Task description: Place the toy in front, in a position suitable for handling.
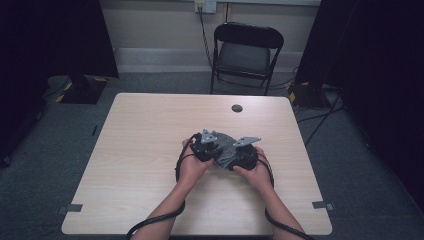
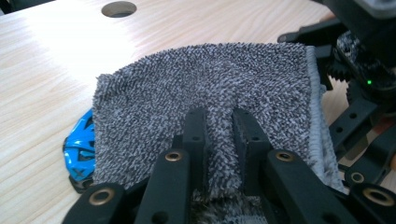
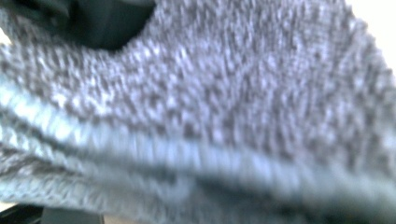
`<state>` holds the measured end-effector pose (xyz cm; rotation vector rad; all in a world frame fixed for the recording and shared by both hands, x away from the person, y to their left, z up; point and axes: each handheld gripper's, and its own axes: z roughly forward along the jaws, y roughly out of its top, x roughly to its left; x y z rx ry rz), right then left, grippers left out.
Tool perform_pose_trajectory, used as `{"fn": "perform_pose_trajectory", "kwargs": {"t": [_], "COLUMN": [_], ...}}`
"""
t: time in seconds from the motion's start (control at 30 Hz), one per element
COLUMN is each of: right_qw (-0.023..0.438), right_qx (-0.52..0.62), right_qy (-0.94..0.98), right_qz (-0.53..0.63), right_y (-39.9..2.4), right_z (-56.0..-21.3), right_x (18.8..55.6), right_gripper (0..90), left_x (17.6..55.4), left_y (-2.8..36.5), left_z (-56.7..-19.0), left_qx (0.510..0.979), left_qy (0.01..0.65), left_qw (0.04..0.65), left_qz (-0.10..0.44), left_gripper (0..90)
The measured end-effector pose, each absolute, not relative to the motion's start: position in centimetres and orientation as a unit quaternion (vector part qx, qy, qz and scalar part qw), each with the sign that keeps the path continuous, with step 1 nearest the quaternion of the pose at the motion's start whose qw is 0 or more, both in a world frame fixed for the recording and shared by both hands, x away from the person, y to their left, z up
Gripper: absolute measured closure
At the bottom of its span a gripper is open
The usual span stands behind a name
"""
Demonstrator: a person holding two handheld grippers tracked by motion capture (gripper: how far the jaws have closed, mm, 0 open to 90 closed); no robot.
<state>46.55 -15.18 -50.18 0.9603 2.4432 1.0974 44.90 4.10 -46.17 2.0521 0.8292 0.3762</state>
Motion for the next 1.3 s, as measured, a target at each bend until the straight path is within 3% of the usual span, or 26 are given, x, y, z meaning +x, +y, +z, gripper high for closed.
{"fn": "perform_pose_trajectory", "kwargs": {"t": [1.3], "right_qw": [0.148], "right_qx": [0.334], "right_qy": [0.849], "right_qz": [0.381], "right_y": [-15.2], "right_z": [-50.2], "right_x": [46.5], "right_gripper": [24.4], "left_x": [46.8], "left_y": [5.0], "left_z": [-46.2], "left_qx": [0.828], "left_qy": [0.345], "left_qw": [0.401], "left_qz": [0.184], "left_gripper": [76.7]}}
